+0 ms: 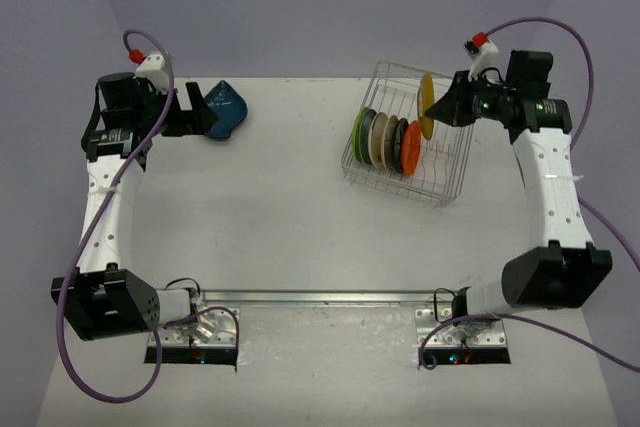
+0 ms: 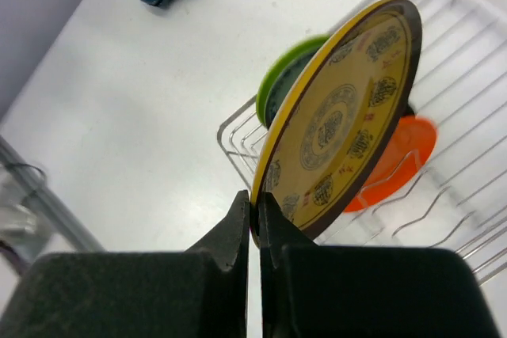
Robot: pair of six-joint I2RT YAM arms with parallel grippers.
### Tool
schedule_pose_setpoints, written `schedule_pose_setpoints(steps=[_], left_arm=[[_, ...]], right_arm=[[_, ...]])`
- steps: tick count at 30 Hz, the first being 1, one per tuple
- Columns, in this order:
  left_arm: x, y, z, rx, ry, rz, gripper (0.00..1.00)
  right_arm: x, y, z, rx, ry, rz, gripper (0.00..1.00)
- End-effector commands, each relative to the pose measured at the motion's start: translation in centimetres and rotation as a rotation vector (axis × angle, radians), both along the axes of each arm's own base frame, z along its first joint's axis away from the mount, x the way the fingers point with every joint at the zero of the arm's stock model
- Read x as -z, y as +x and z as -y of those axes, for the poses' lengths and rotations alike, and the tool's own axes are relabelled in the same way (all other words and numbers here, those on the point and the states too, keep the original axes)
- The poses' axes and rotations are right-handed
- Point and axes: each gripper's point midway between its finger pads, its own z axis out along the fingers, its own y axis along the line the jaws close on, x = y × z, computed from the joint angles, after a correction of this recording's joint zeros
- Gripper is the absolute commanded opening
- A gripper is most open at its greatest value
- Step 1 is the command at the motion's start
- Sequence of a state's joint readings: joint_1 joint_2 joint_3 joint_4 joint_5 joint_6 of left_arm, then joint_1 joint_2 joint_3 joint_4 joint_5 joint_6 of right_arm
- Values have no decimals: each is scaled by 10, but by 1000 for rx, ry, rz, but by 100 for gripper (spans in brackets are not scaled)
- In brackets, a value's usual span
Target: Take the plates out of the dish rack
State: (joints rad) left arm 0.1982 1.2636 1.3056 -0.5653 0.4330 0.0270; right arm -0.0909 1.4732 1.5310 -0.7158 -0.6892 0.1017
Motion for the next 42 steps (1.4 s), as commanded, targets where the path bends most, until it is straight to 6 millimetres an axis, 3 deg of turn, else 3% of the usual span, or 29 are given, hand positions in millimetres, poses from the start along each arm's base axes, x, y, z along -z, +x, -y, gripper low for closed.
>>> schedule_pose_setpoints(steps=[1,2,5,6,7,9,10,12,15,17,18,21,24,29,38,39,42], left_arm=[[-55,-4,28,120,-107,121,98],[-61,-5,33,140,-125,134,97],[-78,-10,45,201,-170,161,93],[-85,-14,54,250,-191,168,92],[-85,-14,54,252,-193,165,91],[-85,-24,74,374,-206,150,85],[-82,-28,82,414,-207,144,84],[-65,-32,103,472,-176,91,79],[-32,-38,129,528,-110,-6,74],[8,-61,170,637,-43,-122,68],[23,-67,178,662,-24,-166,65],[68,-84,192,710,19,-301,55],[86,-87,193,704,24,-349,48],[91,-90,199,731,6,-374,39],[82,-104,217,835,-126,-367,3],[80,-103,218,842,-144,-362,0],[72,-87,210,807,-202,-335,0]], right_arm=[[-65,-42,-38,-327,-274,473,0],[-60,-53,-53,-406,-378,556,0],[-19,-82,-95,-673,-656,777,0],[-23,-92,-107,-736,-821,938,0],[1,-94,-106,-770,-832,896,0],[36,-111,-119,-914,-1116,1099,0],[23,-113,-125,-906,-1180,1207,0],[55,-129,-135,-1010,-1276,1297,0],[59,-142,-155,-1058,-1331,1398,0],[62,-146,-167,-1068,-1396,1494,0],[65,-145,-169,-1065,-1424,1517,0],[60,-149,-183,-1040,-1441,1593,0],[62,-154,-191,-1040,-1456,1617,0],[59,-160,-200,-1030,-1447,1645,0],[65,-160,-198,-1014,-1443,1635,0],[67,-160,-196,-1011,-1445,1623,2],[68,-154,-191,-966,-1453,1568,29]])
